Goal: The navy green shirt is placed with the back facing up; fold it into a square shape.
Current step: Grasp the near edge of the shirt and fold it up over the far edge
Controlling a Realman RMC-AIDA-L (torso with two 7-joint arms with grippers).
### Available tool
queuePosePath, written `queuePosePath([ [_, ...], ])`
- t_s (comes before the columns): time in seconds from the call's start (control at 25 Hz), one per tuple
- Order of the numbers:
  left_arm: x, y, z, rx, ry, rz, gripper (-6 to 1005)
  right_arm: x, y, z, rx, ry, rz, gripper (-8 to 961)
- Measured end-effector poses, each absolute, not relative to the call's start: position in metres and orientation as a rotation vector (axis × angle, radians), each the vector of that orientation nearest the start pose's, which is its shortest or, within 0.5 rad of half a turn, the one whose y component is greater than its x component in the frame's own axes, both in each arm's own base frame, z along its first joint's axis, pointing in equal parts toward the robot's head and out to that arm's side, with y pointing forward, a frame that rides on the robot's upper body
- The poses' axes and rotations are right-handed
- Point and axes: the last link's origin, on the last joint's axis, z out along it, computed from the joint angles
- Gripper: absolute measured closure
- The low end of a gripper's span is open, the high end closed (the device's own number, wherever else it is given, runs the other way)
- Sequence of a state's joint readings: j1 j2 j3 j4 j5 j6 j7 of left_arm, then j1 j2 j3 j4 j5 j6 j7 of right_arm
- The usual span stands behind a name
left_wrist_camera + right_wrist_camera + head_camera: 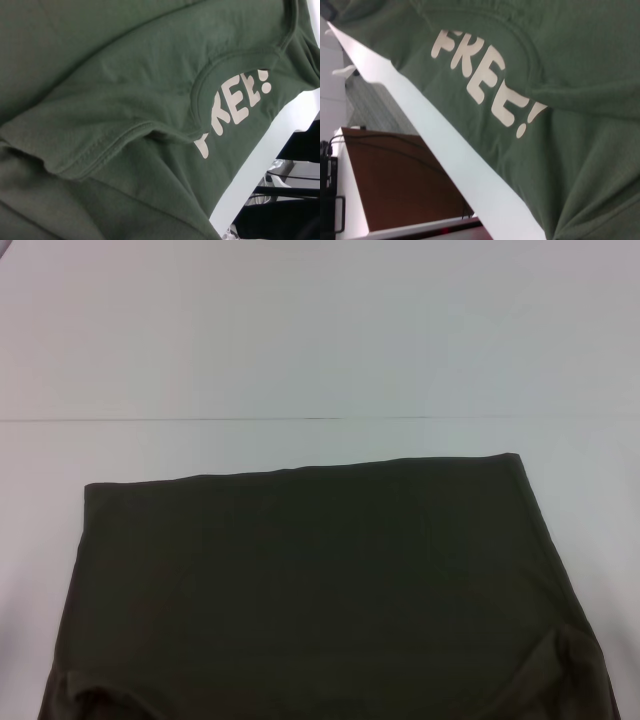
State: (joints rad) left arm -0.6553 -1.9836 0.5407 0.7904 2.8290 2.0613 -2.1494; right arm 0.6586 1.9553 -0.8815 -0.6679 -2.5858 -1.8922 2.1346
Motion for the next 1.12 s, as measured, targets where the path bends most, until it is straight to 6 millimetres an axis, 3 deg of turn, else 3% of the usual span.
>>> queuePosePath([
  [0.2,-0.295,0.279,0.059,-2.754,-1.858,0.324,954,0.289,0.29,0.023,-2.92,1.632,-0.432,923],
  [0.44,-0.294,0.283,0.063,-2.756,-1.822,0.243,953,0.288,0.295,0.024,-2.921,1.601,-0.311,923],
  [0.76,-0.294,0.298,0.085,-2.684,-1.765,-0.089,954,0.287,0.306,0.034,-2.85,1.615,-0.032,922],
  [1.12,-0.308,0.31,0.107,-2.461,-1.726,-0.397,954,0.294,0.328,0.054,-2.619,1.638,0.325,923],
])
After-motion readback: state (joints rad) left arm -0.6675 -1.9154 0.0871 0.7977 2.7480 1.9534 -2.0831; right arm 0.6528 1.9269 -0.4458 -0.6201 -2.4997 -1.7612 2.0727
